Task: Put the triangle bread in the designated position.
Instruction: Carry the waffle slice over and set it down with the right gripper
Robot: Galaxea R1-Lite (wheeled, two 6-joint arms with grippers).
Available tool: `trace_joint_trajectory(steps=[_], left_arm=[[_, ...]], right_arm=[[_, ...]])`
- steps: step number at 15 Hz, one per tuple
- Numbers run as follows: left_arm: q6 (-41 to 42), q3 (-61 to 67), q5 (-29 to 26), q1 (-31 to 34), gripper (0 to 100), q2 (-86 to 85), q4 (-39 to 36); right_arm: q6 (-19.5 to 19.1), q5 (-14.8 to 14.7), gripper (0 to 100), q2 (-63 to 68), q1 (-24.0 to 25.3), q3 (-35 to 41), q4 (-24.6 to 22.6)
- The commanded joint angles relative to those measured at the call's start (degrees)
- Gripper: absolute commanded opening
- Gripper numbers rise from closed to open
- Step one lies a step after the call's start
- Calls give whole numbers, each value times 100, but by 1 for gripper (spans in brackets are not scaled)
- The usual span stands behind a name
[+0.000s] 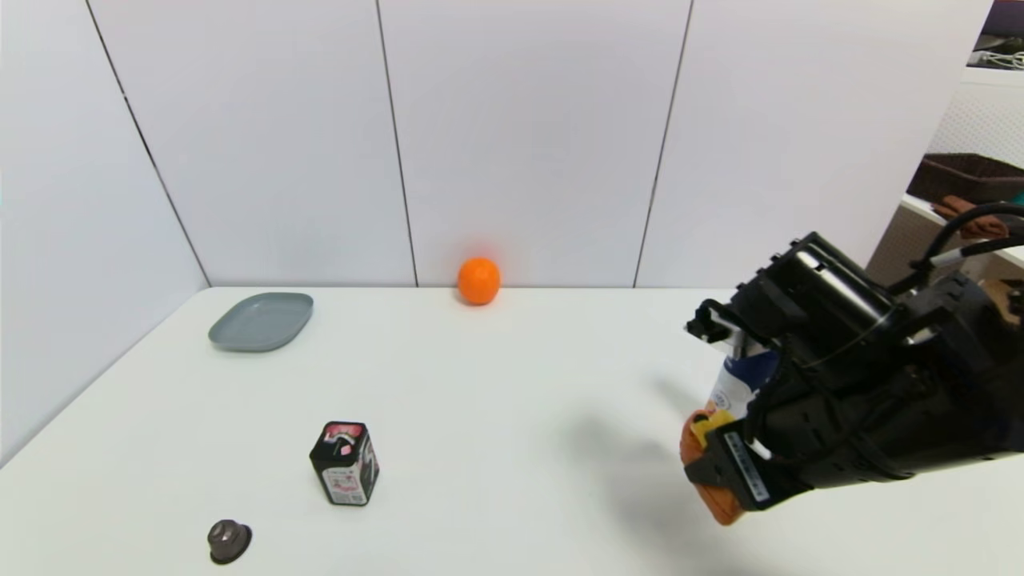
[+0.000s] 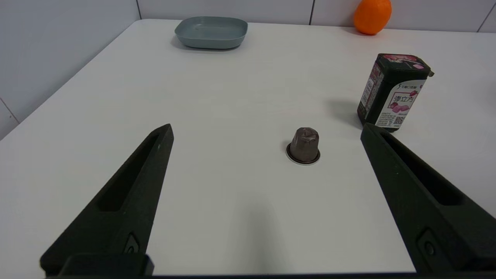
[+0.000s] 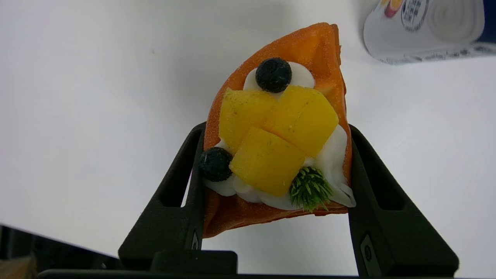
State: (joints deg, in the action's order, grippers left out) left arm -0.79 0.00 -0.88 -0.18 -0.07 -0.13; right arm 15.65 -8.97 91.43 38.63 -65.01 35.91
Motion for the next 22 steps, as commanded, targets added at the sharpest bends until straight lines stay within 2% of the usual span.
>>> trace_joint_trajectory(steps=[1, 5, 8, 11, 14, 19, 22], left_arm=[[0, 0, 0, 1, 100, 7, -4], [0, 0, 0, 1, 100, 7, -4], [-9, 0, 0, 1, 100, 7, -4], [0, 0, 0, 1, 100, 7, -4], [0, 0, 0, 1, 100, 7, -4], [0, 0, 0, 1, 100, 7, -4], [0, 0, 0, 1, 100, 7, -4]], right_arm=[[-968, 765, 0, -978, -409, 736, -128], [-2488, 1679, 0, -1356, -1288, 1650, -1034], [-3771, 2224, 0, -1250, -2097, 2133, -1825], [-4562, 2681, 0, -1101, -2642, 2458, -2370], [-4931, 3112, 0, -1048, -2940, 2704, -2607], [-5046, 3710, 0, -1092, -2940, 2915, -2686], [-5134, 3762, 0, -1048, -2940, 2994, -2739]])
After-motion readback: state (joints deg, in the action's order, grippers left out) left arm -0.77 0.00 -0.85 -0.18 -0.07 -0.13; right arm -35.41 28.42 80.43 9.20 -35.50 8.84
